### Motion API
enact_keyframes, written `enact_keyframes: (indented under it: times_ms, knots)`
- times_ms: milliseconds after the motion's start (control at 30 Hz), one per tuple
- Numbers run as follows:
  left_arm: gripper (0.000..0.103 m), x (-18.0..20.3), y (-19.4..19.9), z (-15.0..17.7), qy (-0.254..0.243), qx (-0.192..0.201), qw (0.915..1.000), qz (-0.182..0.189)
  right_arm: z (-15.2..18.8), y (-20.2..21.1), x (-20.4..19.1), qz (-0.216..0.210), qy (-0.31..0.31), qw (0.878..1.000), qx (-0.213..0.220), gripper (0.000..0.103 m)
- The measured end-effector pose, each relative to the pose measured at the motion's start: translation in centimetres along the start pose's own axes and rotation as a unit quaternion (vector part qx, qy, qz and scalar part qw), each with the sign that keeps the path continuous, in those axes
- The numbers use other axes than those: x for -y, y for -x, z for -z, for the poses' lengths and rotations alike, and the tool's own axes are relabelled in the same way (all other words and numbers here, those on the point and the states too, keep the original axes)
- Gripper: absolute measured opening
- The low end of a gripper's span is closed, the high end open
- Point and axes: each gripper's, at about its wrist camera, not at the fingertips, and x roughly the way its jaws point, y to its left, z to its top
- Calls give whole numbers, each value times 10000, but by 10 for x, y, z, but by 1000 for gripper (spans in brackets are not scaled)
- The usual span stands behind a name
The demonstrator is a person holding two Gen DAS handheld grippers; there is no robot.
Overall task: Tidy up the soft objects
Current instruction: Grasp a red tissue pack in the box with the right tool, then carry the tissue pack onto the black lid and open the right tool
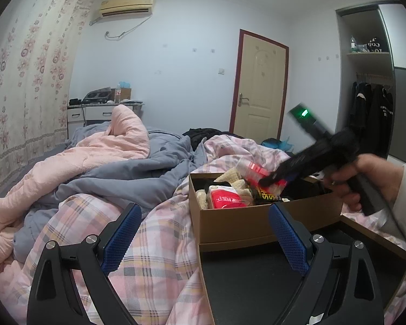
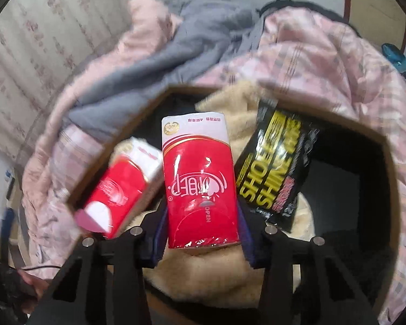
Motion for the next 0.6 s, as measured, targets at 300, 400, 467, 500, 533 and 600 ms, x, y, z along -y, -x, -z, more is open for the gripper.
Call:
enact_keyframes:
  times_ms: [300,400,467,500,533,600]
  knots:
    - [94,1,0,0,-96,-26,9999,-38,28,106,-13,-432,278,9946,906,41]
    - [94,2,0,0,-130,-29,9999,-46,52,117,-27,-329,658,9929,940,41]
    - [94,3,0,-1,-150,-27,9999,-47,71,114,-32,-373,872,9919,846,41]
    - [94,4,0,-1,-159,-30,9999,-50,78,111,-33,-423,911,9918,794,41]
    - [94,4,0,-1,-166,-34,9998,-55,86,105,-33,-471,933,9917,750,41]
    - [94,4,0,-1,-165,-33,9998,-55,100,91,-36,-493,1059,9911,642,41]
